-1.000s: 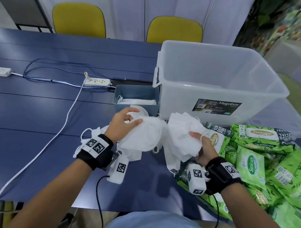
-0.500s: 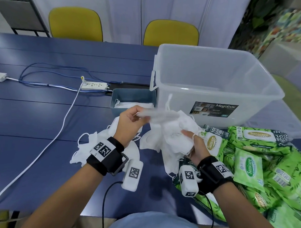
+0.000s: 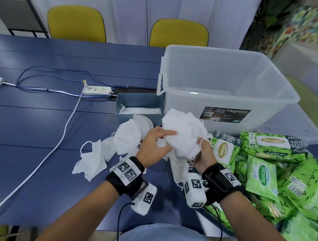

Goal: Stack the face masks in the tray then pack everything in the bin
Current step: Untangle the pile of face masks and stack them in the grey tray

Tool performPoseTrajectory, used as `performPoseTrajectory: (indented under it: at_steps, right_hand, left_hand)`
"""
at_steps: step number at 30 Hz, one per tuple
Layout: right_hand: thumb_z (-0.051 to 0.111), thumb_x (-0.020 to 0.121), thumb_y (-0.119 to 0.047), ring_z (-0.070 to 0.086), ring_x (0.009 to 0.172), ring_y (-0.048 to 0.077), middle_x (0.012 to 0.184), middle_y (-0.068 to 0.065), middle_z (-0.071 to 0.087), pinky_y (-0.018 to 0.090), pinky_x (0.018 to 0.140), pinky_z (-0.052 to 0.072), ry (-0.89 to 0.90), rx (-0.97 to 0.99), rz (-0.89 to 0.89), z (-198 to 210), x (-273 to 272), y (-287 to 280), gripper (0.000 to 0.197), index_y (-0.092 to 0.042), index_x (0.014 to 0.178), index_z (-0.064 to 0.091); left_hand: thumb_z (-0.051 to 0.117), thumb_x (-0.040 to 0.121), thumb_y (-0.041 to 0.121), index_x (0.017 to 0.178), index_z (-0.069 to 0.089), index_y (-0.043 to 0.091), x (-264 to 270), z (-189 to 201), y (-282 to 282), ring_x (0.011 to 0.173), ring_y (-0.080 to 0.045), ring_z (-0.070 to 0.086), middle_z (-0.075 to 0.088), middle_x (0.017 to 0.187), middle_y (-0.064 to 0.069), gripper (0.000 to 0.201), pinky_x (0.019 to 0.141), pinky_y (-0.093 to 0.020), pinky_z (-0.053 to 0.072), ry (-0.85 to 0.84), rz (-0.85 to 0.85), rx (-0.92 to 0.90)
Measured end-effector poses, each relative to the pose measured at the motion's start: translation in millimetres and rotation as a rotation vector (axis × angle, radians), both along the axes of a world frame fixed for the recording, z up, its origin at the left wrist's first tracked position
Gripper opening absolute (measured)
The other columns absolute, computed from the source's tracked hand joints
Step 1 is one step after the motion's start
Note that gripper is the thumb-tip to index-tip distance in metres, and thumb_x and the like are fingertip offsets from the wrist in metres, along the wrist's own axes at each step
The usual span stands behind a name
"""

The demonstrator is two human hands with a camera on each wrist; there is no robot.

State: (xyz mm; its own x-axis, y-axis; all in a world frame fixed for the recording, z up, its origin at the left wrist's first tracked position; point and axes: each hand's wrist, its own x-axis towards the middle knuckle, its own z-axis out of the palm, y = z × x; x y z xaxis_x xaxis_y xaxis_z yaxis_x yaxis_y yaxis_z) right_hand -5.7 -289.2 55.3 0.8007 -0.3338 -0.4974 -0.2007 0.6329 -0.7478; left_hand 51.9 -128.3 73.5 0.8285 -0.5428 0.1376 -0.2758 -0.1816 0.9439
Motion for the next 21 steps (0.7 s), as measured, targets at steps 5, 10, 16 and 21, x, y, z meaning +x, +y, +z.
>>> performPoseTrajectory:
  at_steps: [5,10,16,21]
  right_hand:
    - [0.051,0.088,-0.033,0.057,0.119,0.032,0.129,0.009,0.061,0.047,0.089,0.049,-0.013,-0.037,0.043,-1.3,-2.6,5.3,0.049,-0.024,0.136,0.051]
    - [0.068,0.06,-0.03,0.058,0.103,0.028,0.131,0.014,0.058,0.052,0.093,0.042,-0.05,-0.097,0.043,3.5,-4.5,15.2,0.07,-0.023,0.128,0.056]
    - [0.042,0.091,-0.045,0.06,0.115,0.017,0.124,-0.004,0.065,0.039,0.1,0.047,-0.253,0.049,0.094,11.7,-5.9,16.3,0.037,-0.035,0.124,0.056]
    - [0.089,0.05,-0.036,0.068,0.094,0.023,0.101,0.007,0.073,0.034,0.083,0.057,-0.13,-0.094,0.179,-3.7,-3.6,20.0,0.055,-0.019,0.099,0.072]
  left_hand:
    - [0.06,0.072,0.034,0.084,0.063,0.041,1.3,-3.5,-9.4,0.096,-0.012,0.045,0.047,0.101,0.004,0.015,0.086,-0.026,0.038,0.097,0.146,-0.041]
    - [0.077,0.06,0.041,0.129,0.027,0.044,7.4,-17.6,-11.7,0.128,-0.016,0.037,0.032,0.133,0.013,0.085,0.108,-0.035,0.036,0.298,0.204,-0.106]
    - [0.075,0.055,0.037,0.14,0.029,0.019,11.8,-29.4,-9.5,0.127,-0.013,0.046,0.045,0.139,-0.001,0.099,0.105,-0.043,0.042,0.413,0.067,-0.171]
    - [0.079,0.06,0.029,0.123,0.051,0.009,21.5,-41.4,-14.9,0.114,-0.023,0.058,0.061,0.12,-0.01,0.073,0.094,-0.051,0.048,0.298,0.08,-0.129]
